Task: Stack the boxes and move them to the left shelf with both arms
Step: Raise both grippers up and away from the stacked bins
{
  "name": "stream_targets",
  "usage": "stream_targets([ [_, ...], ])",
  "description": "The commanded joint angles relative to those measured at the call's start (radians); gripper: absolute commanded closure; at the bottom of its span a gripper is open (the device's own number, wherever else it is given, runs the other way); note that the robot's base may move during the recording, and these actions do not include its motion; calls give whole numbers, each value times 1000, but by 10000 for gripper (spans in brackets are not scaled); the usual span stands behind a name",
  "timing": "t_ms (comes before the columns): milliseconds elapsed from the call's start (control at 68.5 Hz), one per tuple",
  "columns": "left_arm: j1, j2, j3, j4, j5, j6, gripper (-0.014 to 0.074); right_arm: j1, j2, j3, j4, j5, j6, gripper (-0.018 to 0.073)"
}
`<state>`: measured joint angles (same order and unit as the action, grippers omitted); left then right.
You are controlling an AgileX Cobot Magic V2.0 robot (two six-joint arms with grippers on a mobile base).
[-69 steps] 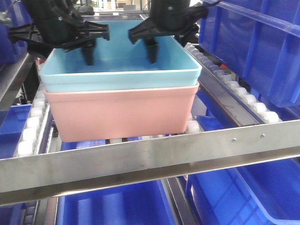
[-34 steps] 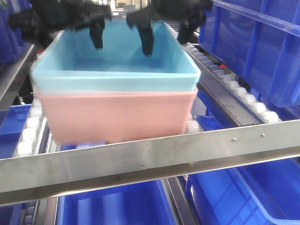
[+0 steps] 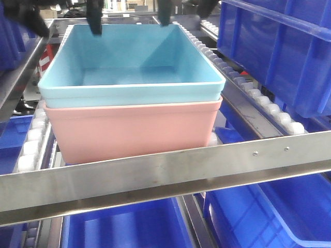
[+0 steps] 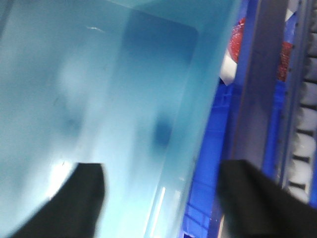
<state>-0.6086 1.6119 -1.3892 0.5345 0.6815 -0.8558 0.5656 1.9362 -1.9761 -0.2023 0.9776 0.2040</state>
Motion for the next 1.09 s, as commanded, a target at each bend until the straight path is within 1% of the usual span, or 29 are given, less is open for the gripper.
stream_targets([
  [0, -36, -91, -34, 24, 0, 28, 285, -3, -84, -31, -17, -11, -12, 281],
  [15, -42, -96, -34, 24, 7, 28, 300, -3, -87, -31, -17, -7, -12, 335],
  [58, -62, -115, -34, 27, 22, 32, 358, -3, -96, -31, -17, 3, -12, 442],
  [88, -73, -125, -34, 30, 30, 32, 393, -3, -102, -29, -17, 8, -12, 511],
  [102, -78, -129, -34, 34, 35, 32, 410, -3, -106, -28, -17, 10, -12, 529],
  [146, -97, -145, -34, 44, 58, 32, 477, -3, -118, -26, -16, 18, -12, 490],
  [234, -135, -175, -26, 89, 108, 38, 621, -3, -148, -15, -14, 43, -12, 510],
  [277, -157, -199, -10, 116, 116, 38, 603, -3, -175, 5, -13, 50, -11, 511],
  [409, -200, -282, 52, 110, 105, 38, 603, -1, -275, 115, -6, 21, -11, 510],
  [540, -262, -404, 166, 110, 67, 38, 602, 0, -428, 296, 19, -52, -11, 510],
  [759, -411, -679, 424, 110, -49, 46, 603, 0, -792, 741, 61, -310, -11, 510],
  [847, -472, -769, 512, 112, -58, 50, 603, 0, -948, 920, 64, -394, -11, 510],
  [963, -539, -859, 614, 112, -59, 50, 603, 0, -1138, 1129, 64, -458, -11, 510],
  [1080, -582, -910, 694, 119, -59, 50, 603, 0, -1322, 1326, 64, -535, -12, 510],
])
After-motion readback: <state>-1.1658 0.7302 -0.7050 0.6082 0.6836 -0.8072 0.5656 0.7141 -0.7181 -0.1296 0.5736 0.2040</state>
